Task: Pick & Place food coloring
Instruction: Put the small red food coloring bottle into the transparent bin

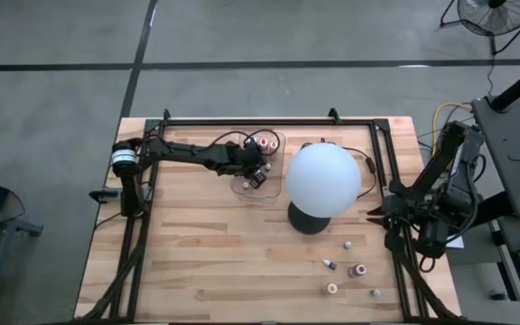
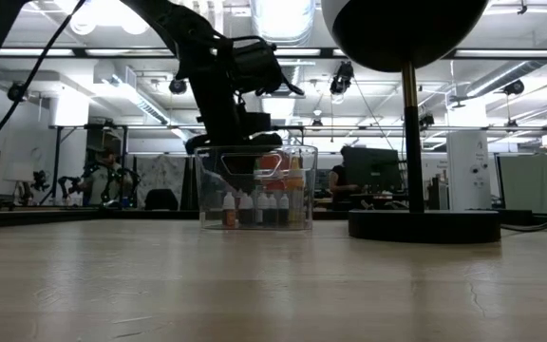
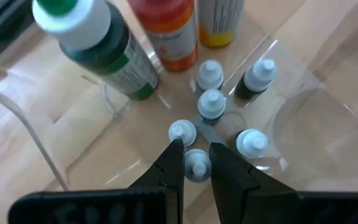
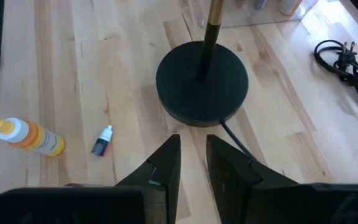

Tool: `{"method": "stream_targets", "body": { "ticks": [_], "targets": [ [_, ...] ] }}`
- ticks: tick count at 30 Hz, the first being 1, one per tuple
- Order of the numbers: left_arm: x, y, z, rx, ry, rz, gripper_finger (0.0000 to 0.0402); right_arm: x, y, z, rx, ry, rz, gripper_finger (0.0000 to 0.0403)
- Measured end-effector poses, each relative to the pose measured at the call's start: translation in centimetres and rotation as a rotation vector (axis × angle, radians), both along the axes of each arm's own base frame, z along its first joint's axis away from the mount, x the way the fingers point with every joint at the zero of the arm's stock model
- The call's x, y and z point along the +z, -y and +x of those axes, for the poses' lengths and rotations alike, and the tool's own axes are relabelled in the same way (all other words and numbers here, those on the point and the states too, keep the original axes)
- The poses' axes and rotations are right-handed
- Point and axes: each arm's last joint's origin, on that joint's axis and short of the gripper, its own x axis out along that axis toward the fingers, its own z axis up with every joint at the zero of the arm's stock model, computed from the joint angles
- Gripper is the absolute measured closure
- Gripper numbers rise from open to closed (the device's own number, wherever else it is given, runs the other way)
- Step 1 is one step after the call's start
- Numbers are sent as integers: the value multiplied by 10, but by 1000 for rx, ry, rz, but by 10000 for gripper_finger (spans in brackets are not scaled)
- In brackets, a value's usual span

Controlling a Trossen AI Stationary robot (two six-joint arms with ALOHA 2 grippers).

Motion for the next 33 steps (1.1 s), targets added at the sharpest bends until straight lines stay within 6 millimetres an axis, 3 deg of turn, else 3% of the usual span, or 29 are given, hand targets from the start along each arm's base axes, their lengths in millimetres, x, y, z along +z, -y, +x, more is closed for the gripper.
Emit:
{"method": "stream_targets", "body": {
  "ticks": [12,33],
  "targets": [
    [-10,-2,-2,29,-15,-44,367,-1,0,0,3,-1,-3,335],
    [6,-4,3,50,22,-41,344,-1,-1,0,-2,0,7,335]
  ]
}}
